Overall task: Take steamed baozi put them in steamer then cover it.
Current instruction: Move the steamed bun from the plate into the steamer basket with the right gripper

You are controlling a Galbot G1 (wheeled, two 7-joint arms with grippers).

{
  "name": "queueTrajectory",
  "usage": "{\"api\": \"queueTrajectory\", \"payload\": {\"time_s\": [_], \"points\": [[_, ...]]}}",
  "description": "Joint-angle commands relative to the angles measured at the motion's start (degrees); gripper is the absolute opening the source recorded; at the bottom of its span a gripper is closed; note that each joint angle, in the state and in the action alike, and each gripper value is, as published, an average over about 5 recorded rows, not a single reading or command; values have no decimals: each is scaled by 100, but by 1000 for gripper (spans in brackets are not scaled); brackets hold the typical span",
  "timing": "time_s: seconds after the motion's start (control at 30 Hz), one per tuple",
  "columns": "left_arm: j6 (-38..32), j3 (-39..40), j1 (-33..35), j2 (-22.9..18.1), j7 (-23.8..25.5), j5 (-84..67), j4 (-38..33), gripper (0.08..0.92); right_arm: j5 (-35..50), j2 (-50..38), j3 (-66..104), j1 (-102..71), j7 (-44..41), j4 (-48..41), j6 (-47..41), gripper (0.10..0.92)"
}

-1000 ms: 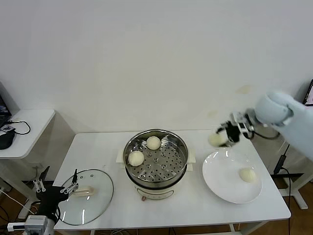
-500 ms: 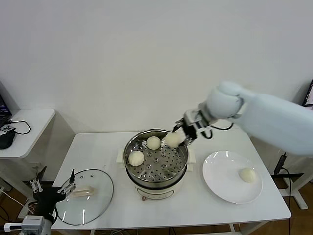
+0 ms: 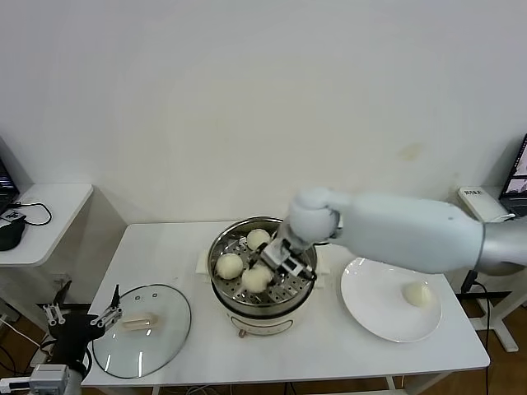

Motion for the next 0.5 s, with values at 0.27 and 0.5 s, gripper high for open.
{"api": "queueTrajectory", "payload": {"time_s": [0.27, 0.5], "points": [[1, -3, -7, -22, -3, -2, -1, 823, -851, 345, -315, -16, -16, 3, 989, 585], [5, 2, -35, 13, 0, -9, 20, 823, -778, -62, 150, 327, -229, -2, 990, 685]]}}
